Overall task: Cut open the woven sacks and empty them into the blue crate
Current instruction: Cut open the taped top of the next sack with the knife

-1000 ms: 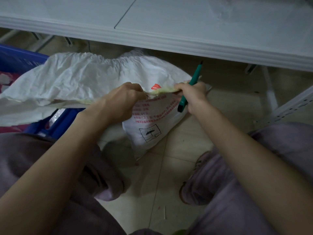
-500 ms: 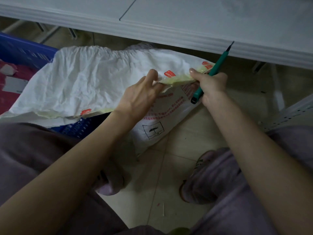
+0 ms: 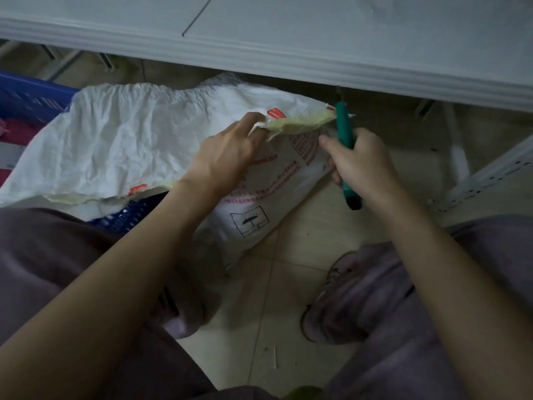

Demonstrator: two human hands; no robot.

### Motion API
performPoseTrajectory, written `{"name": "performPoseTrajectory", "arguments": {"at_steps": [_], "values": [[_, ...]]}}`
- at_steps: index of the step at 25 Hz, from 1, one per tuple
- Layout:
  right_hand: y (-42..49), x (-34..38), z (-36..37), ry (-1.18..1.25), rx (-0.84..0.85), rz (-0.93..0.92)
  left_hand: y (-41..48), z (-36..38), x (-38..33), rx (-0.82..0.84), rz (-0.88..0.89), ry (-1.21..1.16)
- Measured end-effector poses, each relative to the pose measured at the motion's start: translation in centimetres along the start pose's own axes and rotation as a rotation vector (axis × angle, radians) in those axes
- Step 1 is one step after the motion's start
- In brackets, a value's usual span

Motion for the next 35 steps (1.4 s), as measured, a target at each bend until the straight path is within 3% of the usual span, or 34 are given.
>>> {"name": "performPoseTrajectory", "arguments": {"at_steps": [4,8,14,24,31,35], "values": [[-2.9,2.3,-1.5,-0.351,0.244,-0.201,0.1,0.4,-0.6,0.023,0.026,0.026],[-3.5,2.4,-0.1,-0.396,0.451,-0.141,0.0,0.5,-1.2,0.055,0.01,0.02],[-2.5,3.3,2.0,-0.43,0.563,-0.166,-0.6,0.5,-1.5,0.039,0.043,0.029],[-2.3,3.4,2.6,-0.259,0.514,0.091,-1.2,1.3,-2.0,-0.145,0.311,0.188],[-2.6,2.3,2.3,-0.176,0.415,0.118,-1.3,2.3,-2.6,-0.143,0.325,0.075],[-2.9,1.5,2.0,-0.182,0.375,0.127,-1.3,2.6,-2.3,-0.137,0.249,-0.001]]}}
Point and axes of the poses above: each hand's wrist, its own y-axis towards the middle knuckle, its own z-axis out of the palm, x = y × z, the point moved 5 cm from there along y, towards the middle knuckle, and after that the axes turned 15 degrees about -z, right-handed, at the moved point
